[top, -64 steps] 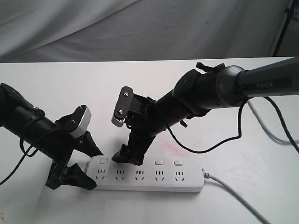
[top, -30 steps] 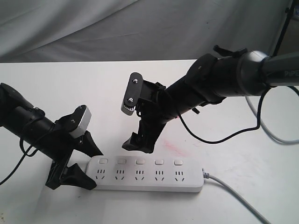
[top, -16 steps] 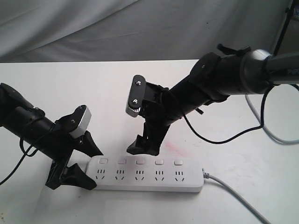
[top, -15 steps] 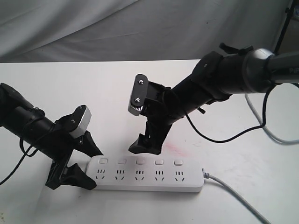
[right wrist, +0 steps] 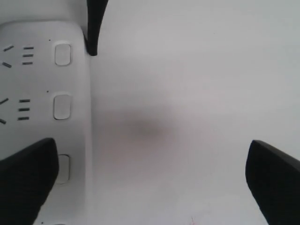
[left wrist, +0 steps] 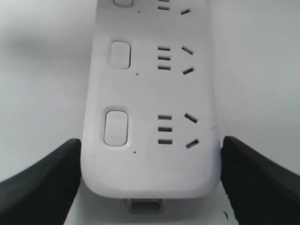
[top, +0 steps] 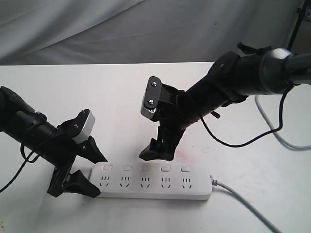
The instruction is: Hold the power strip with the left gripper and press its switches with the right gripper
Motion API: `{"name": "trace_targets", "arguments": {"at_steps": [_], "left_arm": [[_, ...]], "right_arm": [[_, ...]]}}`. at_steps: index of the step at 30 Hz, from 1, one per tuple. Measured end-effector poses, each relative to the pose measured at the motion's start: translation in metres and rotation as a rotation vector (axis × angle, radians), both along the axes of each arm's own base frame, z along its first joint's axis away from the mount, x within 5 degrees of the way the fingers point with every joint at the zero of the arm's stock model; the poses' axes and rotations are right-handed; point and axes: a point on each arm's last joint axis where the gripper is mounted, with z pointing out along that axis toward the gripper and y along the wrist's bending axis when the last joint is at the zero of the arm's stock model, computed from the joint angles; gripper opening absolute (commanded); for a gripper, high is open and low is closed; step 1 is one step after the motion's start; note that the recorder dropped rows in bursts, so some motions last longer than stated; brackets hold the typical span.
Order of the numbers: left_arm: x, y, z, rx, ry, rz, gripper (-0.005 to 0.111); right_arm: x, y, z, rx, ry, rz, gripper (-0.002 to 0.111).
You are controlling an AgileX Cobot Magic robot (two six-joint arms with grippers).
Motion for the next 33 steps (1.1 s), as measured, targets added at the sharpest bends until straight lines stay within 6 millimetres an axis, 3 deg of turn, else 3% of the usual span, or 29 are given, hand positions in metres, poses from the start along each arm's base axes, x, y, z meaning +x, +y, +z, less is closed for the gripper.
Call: {"name": "trace_targets", "arguments": {"at_steps": [11, 20, 33], "left_arm": [[0.000, 0.000, 0.000, 0.000, 0.000, 0.000, 0.046], [0.000, 0.000, 0.000, 0.000, 0.000, 0.000, 0.046], [0.000, 0.000, 0.000, 0.000, 0.000, 0.000, 0.046]], "right_arm": [[-0.002, 0.002, -0.001, 0.001, 0.005, 0.008, 0.105], [-0.001, 0.001, -0.021, -0.023, 0.046, 0.010, 0.105], [0.000, 0.002, -0.033, -0.014, 0.086, -0.011, 0.105]]}}
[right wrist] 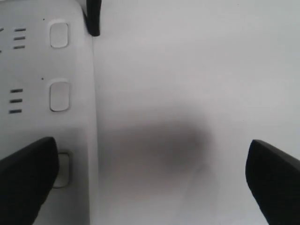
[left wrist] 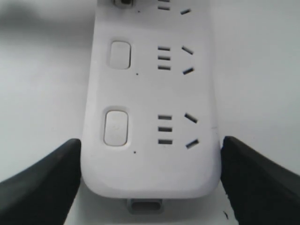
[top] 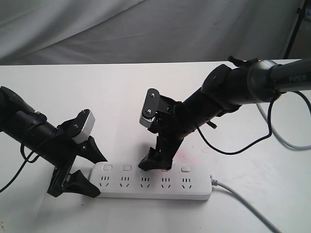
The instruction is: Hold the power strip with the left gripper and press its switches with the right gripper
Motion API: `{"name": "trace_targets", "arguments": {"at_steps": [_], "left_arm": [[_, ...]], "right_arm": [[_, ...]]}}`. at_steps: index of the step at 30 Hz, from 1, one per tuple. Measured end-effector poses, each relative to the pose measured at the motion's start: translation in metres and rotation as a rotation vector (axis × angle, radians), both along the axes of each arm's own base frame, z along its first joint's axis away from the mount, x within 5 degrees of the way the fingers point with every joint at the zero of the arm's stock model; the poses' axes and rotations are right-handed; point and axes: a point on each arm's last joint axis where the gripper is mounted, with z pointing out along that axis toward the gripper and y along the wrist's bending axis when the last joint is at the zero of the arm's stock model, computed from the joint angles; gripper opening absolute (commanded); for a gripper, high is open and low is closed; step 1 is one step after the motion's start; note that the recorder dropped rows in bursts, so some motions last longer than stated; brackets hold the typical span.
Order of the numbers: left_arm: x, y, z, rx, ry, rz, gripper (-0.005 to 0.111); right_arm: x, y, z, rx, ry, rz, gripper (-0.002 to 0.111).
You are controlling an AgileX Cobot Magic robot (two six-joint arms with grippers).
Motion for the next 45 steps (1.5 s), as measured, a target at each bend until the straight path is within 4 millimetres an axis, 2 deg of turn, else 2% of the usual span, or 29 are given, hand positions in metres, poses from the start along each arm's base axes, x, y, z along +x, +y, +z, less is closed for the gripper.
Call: {"name": "trace_targets", "arguments": {"at_steps": [16, 31, 45], "left_arm": [[0.000, 0.000, 0.000, 0.000, 0.000, 0.000, 0.046], [0.000, 0.000, 0.000, 0.000, 0.000, 0.000, 0.046], [0.000, 0.000, 0.000, 0.000, 0.000, 0.000, 0.046]], "right_arm": [[0.001, 0.000, 0.002, 0.008, 0.002, -0.030, 0.105], [0.000, -0.002, 0.040, 0.007, -0.123, -0.011, 0.105], [-0.002, -0.004, 0.039, -0.032, -0.107, 0.013, 0.105]]}}
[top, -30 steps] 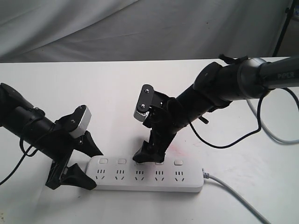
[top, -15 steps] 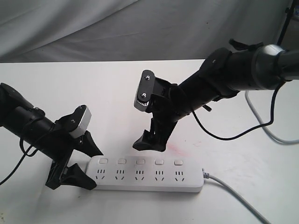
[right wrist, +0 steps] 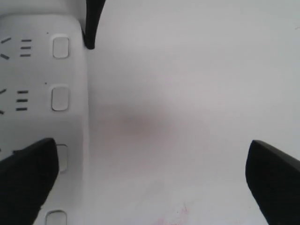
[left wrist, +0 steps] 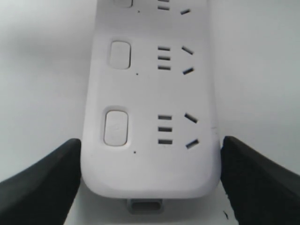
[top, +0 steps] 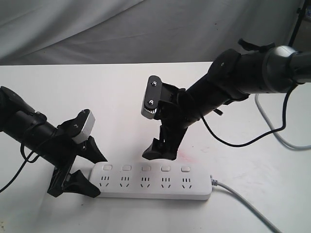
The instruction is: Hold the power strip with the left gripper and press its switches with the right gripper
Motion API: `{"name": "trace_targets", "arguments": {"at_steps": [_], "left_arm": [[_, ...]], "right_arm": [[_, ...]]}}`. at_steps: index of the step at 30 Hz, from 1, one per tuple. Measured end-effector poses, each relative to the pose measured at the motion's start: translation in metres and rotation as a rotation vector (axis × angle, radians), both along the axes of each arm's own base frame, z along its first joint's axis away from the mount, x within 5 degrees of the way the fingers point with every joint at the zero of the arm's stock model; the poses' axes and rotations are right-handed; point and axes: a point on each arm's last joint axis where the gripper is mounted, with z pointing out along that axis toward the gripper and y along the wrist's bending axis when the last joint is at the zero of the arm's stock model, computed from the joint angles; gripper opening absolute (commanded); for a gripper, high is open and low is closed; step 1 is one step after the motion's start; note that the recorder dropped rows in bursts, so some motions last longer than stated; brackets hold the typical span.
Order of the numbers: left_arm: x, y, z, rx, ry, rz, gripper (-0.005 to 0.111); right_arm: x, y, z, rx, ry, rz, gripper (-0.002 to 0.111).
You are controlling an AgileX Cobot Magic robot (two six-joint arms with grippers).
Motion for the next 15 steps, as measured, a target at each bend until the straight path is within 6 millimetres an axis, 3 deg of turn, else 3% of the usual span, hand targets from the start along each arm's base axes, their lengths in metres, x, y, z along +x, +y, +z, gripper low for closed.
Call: {"name": "trace_targets", "arguments": {"at_steps": [10, 15], "left_arm": [[0.000, 0.000, 0.000, 0.000, 0.000, 0.000, 0.046], [0.000, 0.000, 0.000, 0.000, 0.000, 0.000, 0.046]], "right_arm": [[-0.002, -0.004, -0.003, -0.046, 0.030, -0.004, 0.105], [-0.002, -0.016, -0.004, -0.041, 0.074, -0.017, 0.105]]}}
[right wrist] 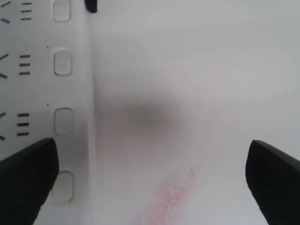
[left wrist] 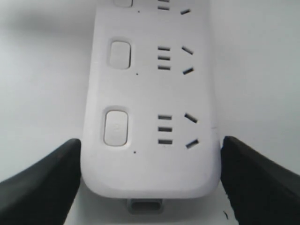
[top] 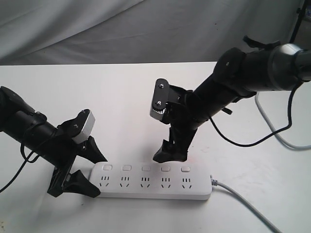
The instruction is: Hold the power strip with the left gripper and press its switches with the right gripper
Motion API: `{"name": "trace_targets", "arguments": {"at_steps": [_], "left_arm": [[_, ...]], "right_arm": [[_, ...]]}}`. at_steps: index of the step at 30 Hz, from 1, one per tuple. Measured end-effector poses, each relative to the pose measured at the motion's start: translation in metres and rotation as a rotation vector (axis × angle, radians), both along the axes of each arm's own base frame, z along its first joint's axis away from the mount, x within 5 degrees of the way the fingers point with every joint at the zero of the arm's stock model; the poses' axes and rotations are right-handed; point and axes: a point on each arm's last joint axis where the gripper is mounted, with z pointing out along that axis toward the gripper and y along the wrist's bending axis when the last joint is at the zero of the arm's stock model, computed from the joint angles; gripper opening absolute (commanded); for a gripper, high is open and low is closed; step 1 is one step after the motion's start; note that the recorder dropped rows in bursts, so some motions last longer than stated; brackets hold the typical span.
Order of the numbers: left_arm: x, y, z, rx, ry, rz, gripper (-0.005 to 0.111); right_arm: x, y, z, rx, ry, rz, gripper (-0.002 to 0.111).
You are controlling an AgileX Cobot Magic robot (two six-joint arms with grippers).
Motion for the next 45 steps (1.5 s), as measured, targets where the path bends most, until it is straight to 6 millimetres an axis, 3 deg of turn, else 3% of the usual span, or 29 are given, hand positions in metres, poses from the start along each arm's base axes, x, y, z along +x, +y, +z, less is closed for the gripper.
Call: {"name": "trace_targets", "arguments": {"at_steps": [5, 26, 45], "left_arm": [[0.000, 0.000, 0.000, 0.000, 0.000, 0.000, 0.046], [0.000, 0.000, 0.000, 0.000, 0.000, 0.000, 0.046], [0.000, 0.000, 0.000, 0.000, 0.000, 0.000, 0.046]], "right_arm": [[0.002, -0.016, 0.000, 0.008, 0.021, -0.034, 0.105], [0.001, -0.016, 0.000, 0.013, 0.032, -0.024, 0.105], [0.000, -0.014, -0.028, 0.028, 0.111, -0.048, 0.105]]}}
